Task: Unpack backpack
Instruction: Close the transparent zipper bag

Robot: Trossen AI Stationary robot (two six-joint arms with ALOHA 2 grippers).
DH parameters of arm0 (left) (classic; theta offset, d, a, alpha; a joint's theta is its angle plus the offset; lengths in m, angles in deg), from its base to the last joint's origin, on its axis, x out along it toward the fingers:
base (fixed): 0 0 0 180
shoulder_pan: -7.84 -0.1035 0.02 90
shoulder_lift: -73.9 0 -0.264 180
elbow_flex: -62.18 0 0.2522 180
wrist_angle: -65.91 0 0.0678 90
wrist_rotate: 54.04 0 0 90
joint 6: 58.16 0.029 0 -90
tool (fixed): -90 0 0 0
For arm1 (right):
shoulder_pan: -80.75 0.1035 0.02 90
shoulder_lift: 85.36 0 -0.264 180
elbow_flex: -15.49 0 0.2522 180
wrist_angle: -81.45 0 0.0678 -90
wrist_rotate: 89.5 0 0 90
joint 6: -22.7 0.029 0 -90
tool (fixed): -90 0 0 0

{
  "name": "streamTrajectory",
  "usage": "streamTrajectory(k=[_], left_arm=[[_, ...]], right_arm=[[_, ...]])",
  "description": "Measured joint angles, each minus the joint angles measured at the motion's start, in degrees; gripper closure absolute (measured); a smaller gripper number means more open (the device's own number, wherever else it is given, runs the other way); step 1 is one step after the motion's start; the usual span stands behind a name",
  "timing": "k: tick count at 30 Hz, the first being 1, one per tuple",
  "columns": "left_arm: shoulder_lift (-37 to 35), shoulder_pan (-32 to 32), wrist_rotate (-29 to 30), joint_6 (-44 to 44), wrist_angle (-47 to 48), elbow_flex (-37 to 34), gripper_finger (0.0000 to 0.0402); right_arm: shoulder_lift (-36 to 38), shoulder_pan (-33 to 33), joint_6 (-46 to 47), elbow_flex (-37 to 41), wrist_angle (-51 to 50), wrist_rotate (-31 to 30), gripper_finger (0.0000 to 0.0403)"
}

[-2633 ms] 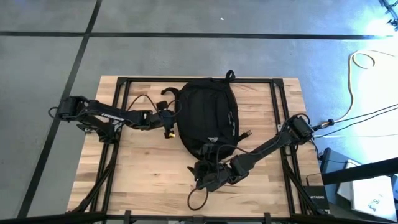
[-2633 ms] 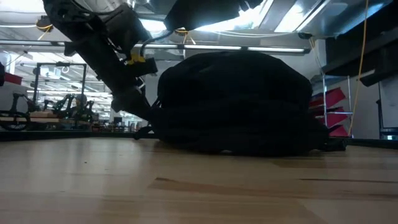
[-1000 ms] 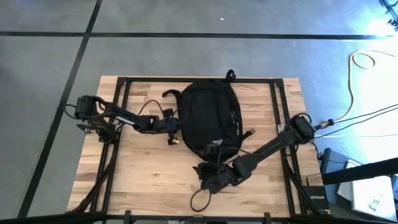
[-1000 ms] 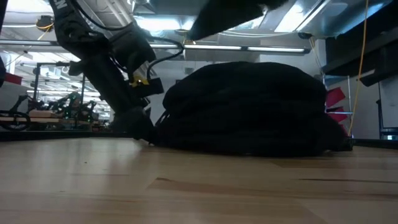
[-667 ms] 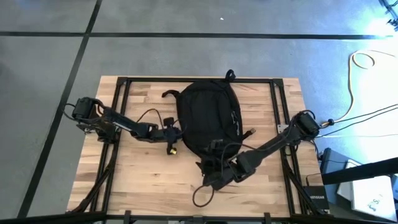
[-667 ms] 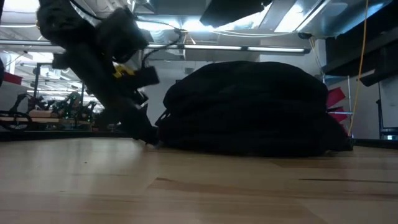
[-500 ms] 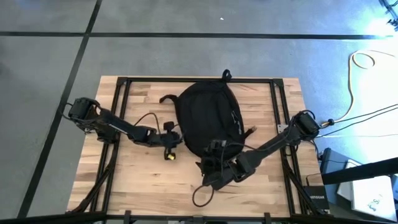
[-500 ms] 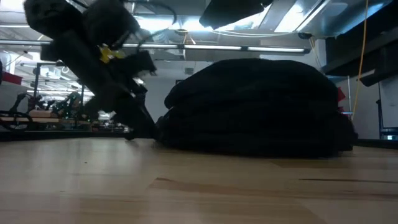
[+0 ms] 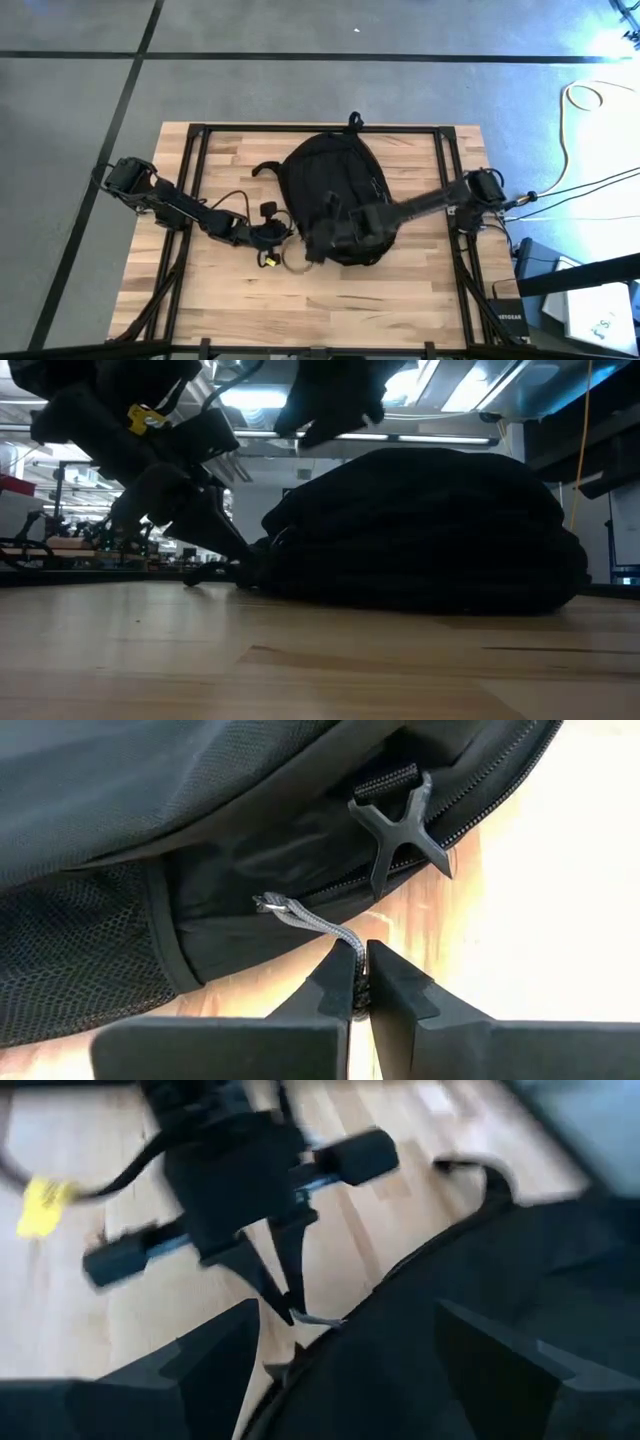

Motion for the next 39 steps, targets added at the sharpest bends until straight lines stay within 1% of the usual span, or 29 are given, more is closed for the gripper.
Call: streamTrajectory(k=[2, 3, 6, 10, 14, 16, 18, 19, 21, 23, 27, 28, 29, 32, 35, 39], left_arm=[[-0.02, 0.22, 0.69, -0.66, -0.05, 0.00, 0.0400], [-0.02, 0.41, 1.07, -1.15, -0.03, 0.00, 0.0400], [-0.02, 1.13, 2.33, -1.43, -0.53, 0.02, 0.0400], [-0.02, 2.23, 2.76, -0.92, -3.04, 0.02, 0.0400], [-0.02, 2.80, 2.71, -0.75, -3.81, 0.03, 0.0400], [-0.02, 2.92, 2.73, -1.47, -3.85, 0.04, 0.0400], [-0.02, 2.99, 2.73, -1.94, -3.98, 0.02, 0.0400], [-0.02, 2.99, 2.71, -2.21, -4.09, 0.04, 0.0400], [-0.02, 2.99, 2.71, -2.75, -4.16, 0.04, 0.0400], [-0.02, 2.99, 2.71, -3.06, -4.17, 0.04, 0.0400], [-0.01, 3.08, 2.69, -3.29, -4.65, 0.04, 0.0400], [0.00, 3.21, 2.71, -3.30, -4.89, 0.04, 0.0400], [0.00, 3.35, 2.71, -3.27, -5.26, 0.04, 0.0400], [0.00, 3.97, 2.71, -3.14, -6.72, 0.04, 0.0400], [0.04, 4.62, 2.77, -3.14, -7.39, 0.04, 0.0400], [0.07, 5.42, 2.77, -3.12, -7.51, 0.04, 0.0400]], right_arm=[[-0.69, -3.01, 6.04, -0.07, 0.32, 4.50, 0.0123], [-1.39, -4.22, 8.62, -0.07, 0.26, 5.64, 0.0123], [-3.56, -6.40, 12.13, -0.07, 0.37, 6.28, 0.0123], [-6.95, -6.41, 9.02, -0.06, 1.41, 6.39, 0.0123], [-9.47, -6.53, 7.60, -0.05, 4.40, 3.70, 0.0123], [-10.66, -6.87, 6.26, -0.05, 5.72, 3.62, 0.0123], [-11.73, -7.24, 5.15, -0.05, 6.95, 3.67, 0.0131], [-12.16, -7.44, 4.65, -0.05, 7.80, 3.50, 0.0142], [-12.83, -7.68, 3.19, -0.05, 9.53, 3.26, 0.0177], [-13.17, -8.22, 2.80, -0.05, 10.11, 3.22, 0.0226], [-13.20, -9.51, 2.31, -0.05, 10.96, 4.81, 0.0346], [-13.20, -9.84, 2.01, -0.04, 11.66, 5.47, 0.0372], [-13.20, -10.16, 1.78, -0.02, 12.34, 6.25, 0.0387], [-13.20, -11.17, 1.70, -0.01, 13.81, 8.86, 0.0388], [-13.20, -11.92, 1.07, -0.01, 13.60, 9.50, 0.0399], [-13.20, -12.34, -0.98, -0.01, 14.86, 9.73, 0.0402]])
